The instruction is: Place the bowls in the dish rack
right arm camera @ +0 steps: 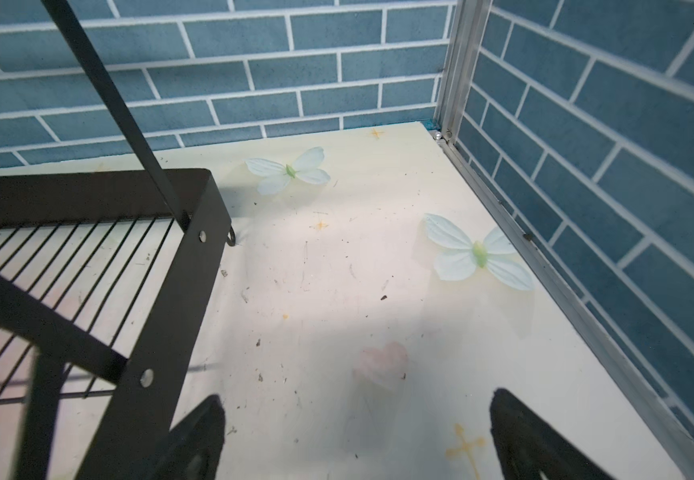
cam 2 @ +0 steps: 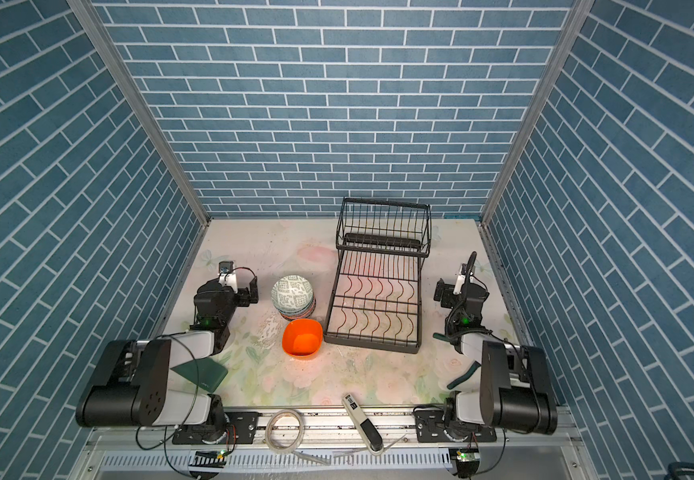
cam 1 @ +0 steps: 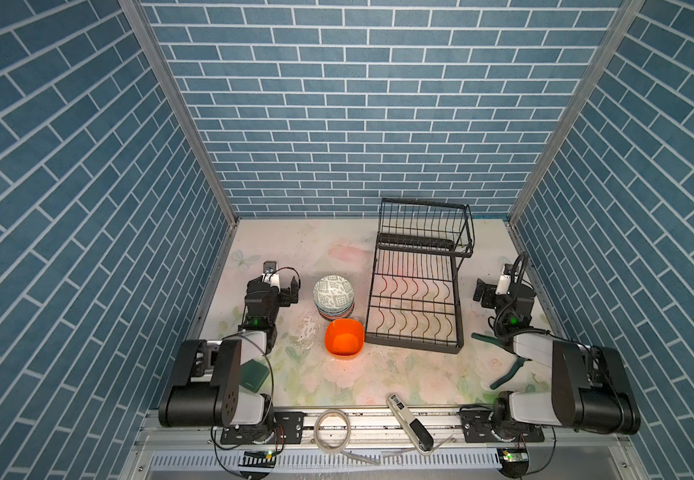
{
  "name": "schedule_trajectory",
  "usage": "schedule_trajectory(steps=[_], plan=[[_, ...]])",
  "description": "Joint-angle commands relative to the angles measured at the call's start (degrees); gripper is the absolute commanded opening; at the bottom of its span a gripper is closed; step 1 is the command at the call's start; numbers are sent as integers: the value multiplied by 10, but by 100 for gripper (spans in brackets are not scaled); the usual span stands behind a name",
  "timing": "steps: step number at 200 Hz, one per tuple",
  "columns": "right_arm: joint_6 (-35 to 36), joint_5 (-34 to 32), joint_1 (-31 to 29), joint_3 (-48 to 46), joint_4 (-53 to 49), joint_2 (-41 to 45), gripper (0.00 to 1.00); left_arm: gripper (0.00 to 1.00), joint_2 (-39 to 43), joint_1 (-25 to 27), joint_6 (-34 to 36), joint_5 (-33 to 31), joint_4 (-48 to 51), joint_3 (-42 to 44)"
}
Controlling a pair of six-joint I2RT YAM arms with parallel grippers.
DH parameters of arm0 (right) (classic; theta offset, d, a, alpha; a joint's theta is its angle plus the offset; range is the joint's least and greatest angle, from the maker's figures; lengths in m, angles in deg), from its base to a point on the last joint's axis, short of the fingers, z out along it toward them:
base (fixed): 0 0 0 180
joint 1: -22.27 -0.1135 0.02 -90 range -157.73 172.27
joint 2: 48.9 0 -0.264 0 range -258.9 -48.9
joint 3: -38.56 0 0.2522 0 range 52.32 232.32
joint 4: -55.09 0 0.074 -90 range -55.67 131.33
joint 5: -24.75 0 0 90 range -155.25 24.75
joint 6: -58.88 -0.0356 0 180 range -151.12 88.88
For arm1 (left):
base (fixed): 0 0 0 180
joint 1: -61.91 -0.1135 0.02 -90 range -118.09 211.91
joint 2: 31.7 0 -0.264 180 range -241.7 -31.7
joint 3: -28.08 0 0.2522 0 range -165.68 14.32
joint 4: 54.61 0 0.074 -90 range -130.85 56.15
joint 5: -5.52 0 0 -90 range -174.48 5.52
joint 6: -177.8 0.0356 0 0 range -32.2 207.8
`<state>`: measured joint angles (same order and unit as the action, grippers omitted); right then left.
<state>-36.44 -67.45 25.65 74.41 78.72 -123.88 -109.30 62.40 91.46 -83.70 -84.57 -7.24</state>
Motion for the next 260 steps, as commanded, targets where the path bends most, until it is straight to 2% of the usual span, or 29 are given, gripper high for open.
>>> schedule_trajectory(steps=[1,21,70,101,122,169,210,245,260], plan=[[-62,-36,-3,56,-158,56,99,100,53,-3,-27,-29,125,-40],[-105,-44,-7,100,-285,95,99,100,88,-3,-85,-52,226,-83],[-188,-89,-42,195,-521,149,99,100,125,7,-213,-40,450,-177],[-210,-66,-65,264,-662,144,99,100,151,38,-265,-51,598,-222],[-222,-50,-90,291,-726,143,99,100,167,61,-286,-41,664,-227],[-242,-30,-160,302,-788,164,99,100,216,133,-339,-80,805,-225],[-262,-6,-199,291,-803,186,99,100,281,206,-391,-113,903,-217],[-271,0,-220,289,-802,186,98,100,338,238,-429,-89,956,-200],[-275,8,-226,290,-800,181,98,100,350,267,-445,-92,976,-200]])
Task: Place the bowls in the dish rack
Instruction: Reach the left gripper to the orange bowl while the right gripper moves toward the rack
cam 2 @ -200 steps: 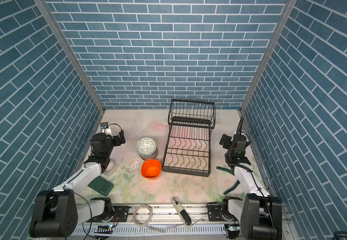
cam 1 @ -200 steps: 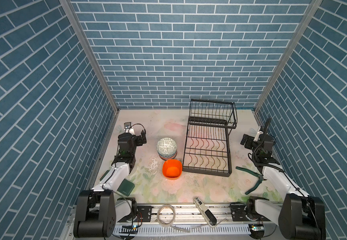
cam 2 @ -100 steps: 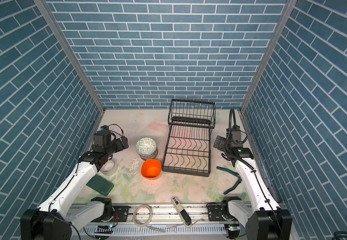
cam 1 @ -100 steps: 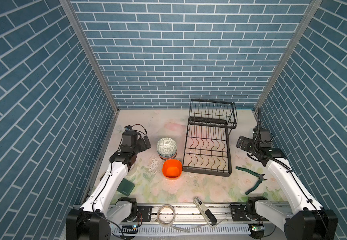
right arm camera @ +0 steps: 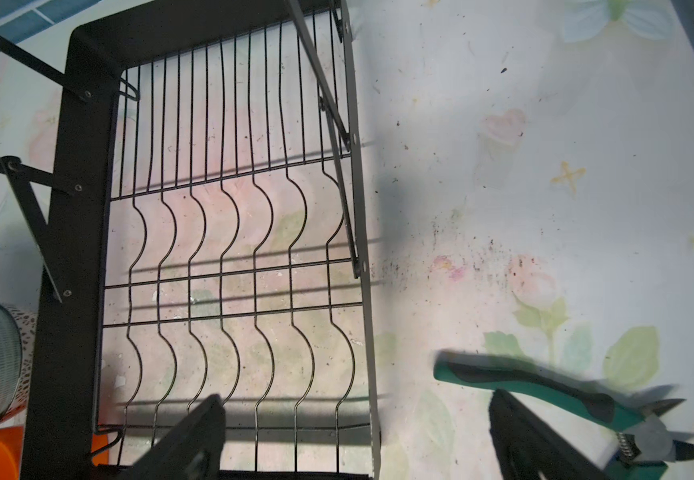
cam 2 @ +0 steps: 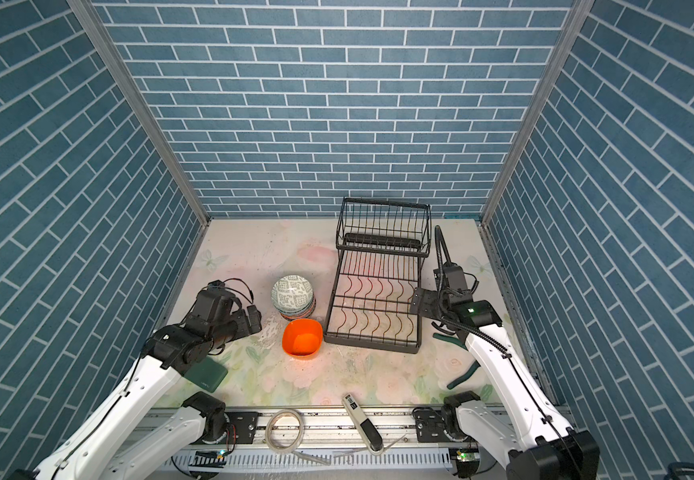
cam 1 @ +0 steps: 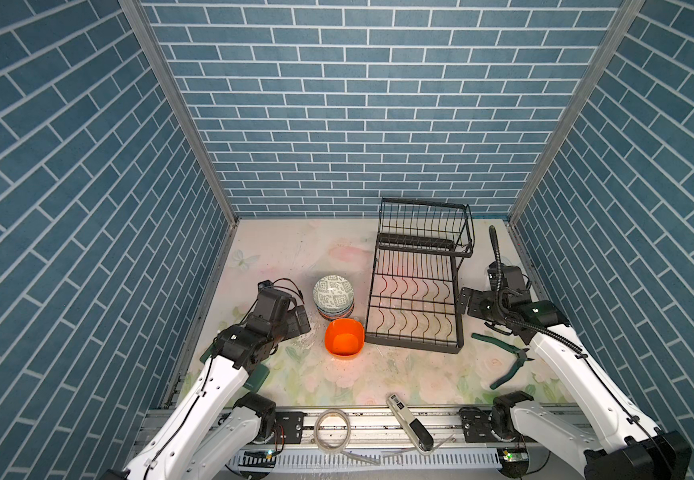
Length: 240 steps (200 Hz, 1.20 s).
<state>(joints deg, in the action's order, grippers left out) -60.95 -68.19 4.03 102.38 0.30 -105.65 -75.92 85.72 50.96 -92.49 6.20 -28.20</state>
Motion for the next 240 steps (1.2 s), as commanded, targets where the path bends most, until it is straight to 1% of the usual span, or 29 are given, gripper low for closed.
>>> schedule_trajectory(steps=[1,18,32,52,63,88,102,133,166,189,228,240], plan=[[-31,16,-10,11,-16,-1,98,100,17,36,-41,-6,70,10],[-37,26,-17,15,-10,-8,98,100,15,81,-65,-21,81,7],[-40,30,-24,16,-3,-14,97,100,8,122,-88,-33,69,12],[-44,34,-33,17,3,-22,97,99,-14,176,-118,-44,16,30],[-45,35,-37,18,3,-25,97,99,-39,198,-126,-51,-14,43],[-45,33,-43,18,2,-31,97,97,-103,243,-136,-76,-78,45],[-45,33,-45,16,1,-30,97,96,-133,251,-137,-77,-112,47],[-46,30,-48,14,-3,-28,96,86,-176,258,-143,-83,-162,59],[-45,29,-49,12,-2,-31,96,69,-192,258,-153,-86,-183,76],[-45,31,-50,13,2,-39,96,63,-201,258,-158,-83,-197,87],[-44,39,-52,23,5,-55,96,50,-212,261,-178,-84,-208,110],[-42,40,-53,25,6,-59,96,49,-212,262,-180,-82,-217,120]])
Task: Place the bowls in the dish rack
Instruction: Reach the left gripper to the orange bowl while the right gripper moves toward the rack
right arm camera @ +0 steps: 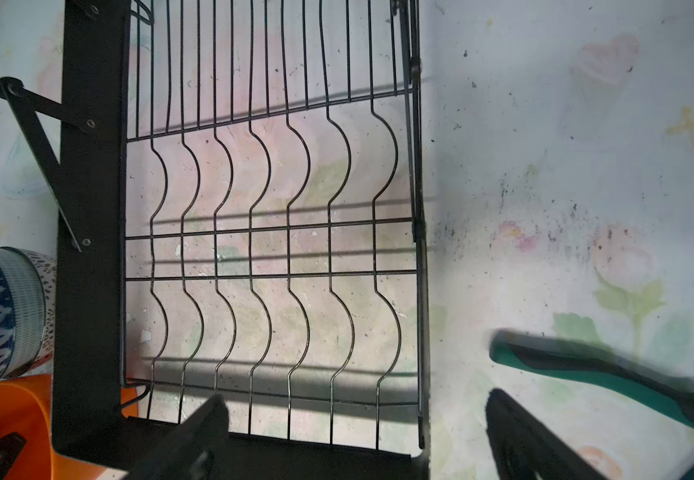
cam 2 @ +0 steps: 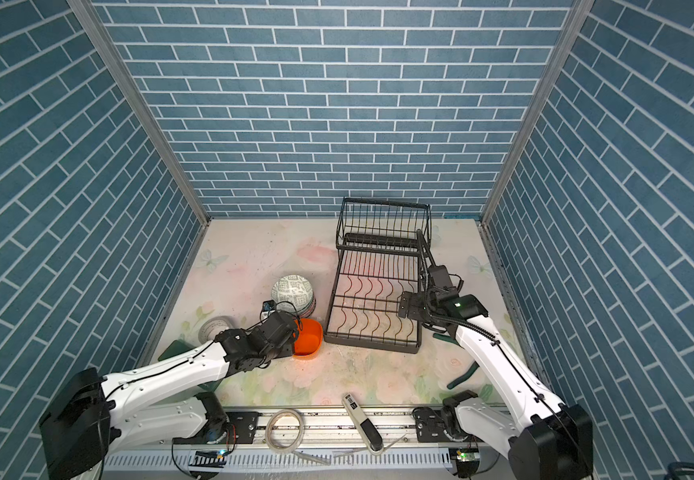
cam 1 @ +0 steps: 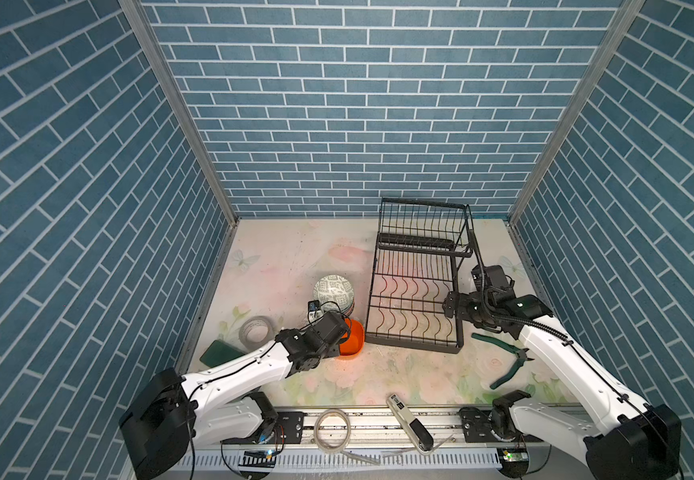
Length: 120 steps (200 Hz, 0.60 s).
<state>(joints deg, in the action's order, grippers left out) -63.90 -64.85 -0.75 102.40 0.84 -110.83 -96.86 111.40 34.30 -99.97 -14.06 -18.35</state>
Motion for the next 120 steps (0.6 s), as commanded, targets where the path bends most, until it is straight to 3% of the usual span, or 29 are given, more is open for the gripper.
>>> schedule_trajectory(steps=[1,86,120], plan=[[-13,7,-6,25,1,-8,96,48,-3,5,-14,-7,-15,22],[-9,9,-9,34,5,-23,96,24,67,10,-13,-18,20,43],[-9,10,-11,34,8,-29,96,6,100,11,-1,-13,28,48]])
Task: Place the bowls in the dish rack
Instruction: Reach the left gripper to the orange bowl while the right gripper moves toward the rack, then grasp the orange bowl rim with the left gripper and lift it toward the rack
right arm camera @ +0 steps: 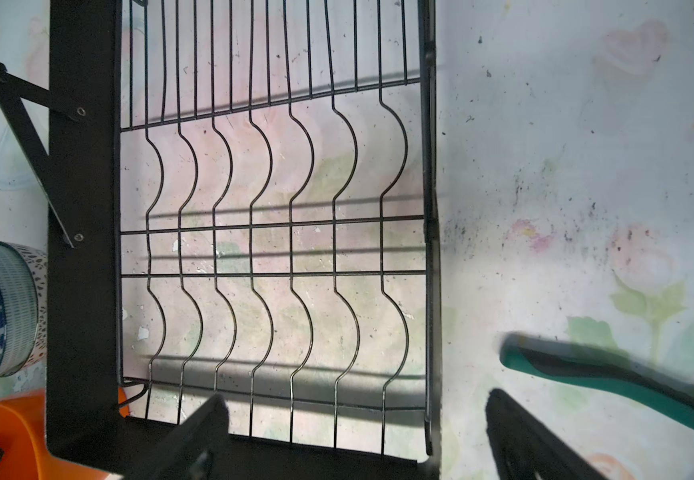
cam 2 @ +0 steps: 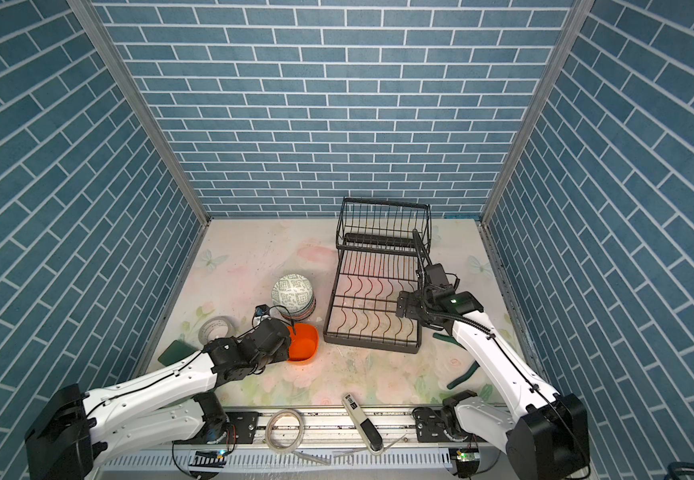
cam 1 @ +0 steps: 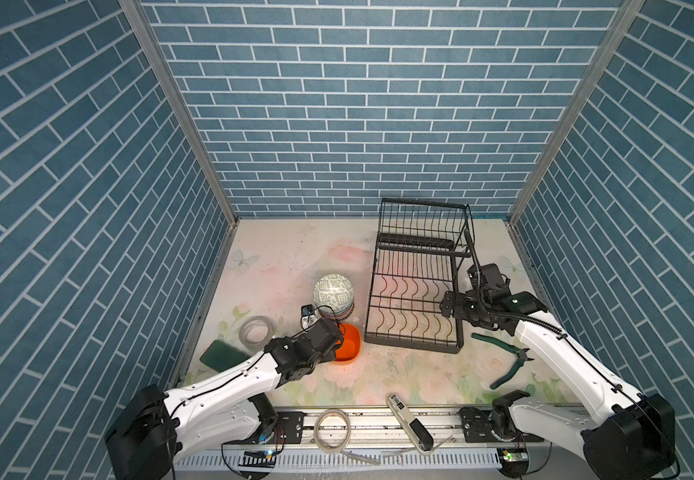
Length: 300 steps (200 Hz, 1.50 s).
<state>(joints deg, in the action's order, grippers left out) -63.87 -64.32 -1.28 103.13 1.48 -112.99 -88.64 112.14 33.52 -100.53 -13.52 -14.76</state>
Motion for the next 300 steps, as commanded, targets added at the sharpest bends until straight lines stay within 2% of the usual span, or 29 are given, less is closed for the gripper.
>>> schedule_trajectory(steps=[1,10,94,144,178,210,244,278,300], plan=[[-9,5,-5,27,2,-8,96,5,19,4,7,-7,23,12],[-8,5,-6,27,3,-10,96,0,25,4,9,-6,23,13],[-4,12,-11,29,8,-19,96,0,35,4,21,15,-3,25],[14,38,-14,20,30,-16,96,0,71,4,141,113,8,-16],[16,128,-14,-5,77,-8,96,0,96,4,194,166,38,-56],[14,160,-14,-18,98,0,96,0,103,4,221,191,50,-99],[-4,188,-14,-35,124,27,96,0,81,4,182,199,-30,-100],[-27,234,-14,-51,159,55,98,0,13,3,130,232,-191,-89],[-29,236,-14,-58,158,82,99,0,-34,2,113,239,-240,-103]])
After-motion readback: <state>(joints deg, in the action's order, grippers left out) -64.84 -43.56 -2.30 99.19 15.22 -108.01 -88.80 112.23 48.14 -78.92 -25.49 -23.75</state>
